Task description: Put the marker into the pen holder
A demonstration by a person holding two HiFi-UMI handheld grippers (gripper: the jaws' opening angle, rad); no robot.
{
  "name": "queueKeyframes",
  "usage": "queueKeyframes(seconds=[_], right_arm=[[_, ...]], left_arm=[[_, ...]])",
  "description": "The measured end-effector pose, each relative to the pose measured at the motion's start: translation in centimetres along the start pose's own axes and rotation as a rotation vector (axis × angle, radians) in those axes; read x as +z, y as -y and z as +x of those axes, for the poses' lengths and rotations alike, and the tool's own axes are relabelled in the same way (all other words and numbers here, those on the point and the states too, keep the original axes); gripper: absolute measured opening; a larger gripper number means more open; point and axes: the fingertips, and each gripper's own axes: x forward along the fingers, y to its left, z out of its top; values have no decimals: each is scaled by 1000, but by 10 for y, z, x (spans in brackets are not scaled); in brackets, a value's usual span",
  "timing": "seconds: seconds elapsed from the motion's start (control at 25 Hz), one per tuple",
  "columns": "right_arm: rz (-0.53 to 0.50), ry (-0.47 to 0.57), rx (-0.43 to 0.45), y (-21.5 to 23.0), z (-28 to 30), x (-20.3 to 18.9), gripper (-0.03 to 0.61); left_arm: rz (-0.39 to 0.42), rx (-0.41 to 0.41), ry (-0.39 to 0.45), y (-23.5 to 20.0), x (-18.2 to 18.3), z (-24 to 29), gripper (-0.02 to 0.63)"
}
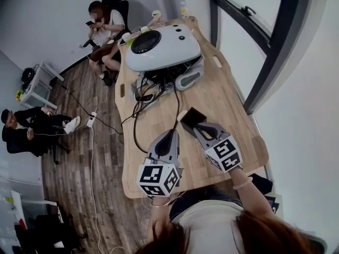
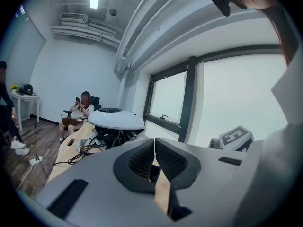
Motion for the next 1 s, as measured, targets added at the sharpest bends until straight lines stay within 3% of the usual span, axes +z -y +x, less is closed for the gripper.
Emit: queueKeyframes(seconds=[1.0], right_arm=[[-64,137,8,-21,-103,27,29]], left_arm=[[1,57,56,65,-5,-57,20]])
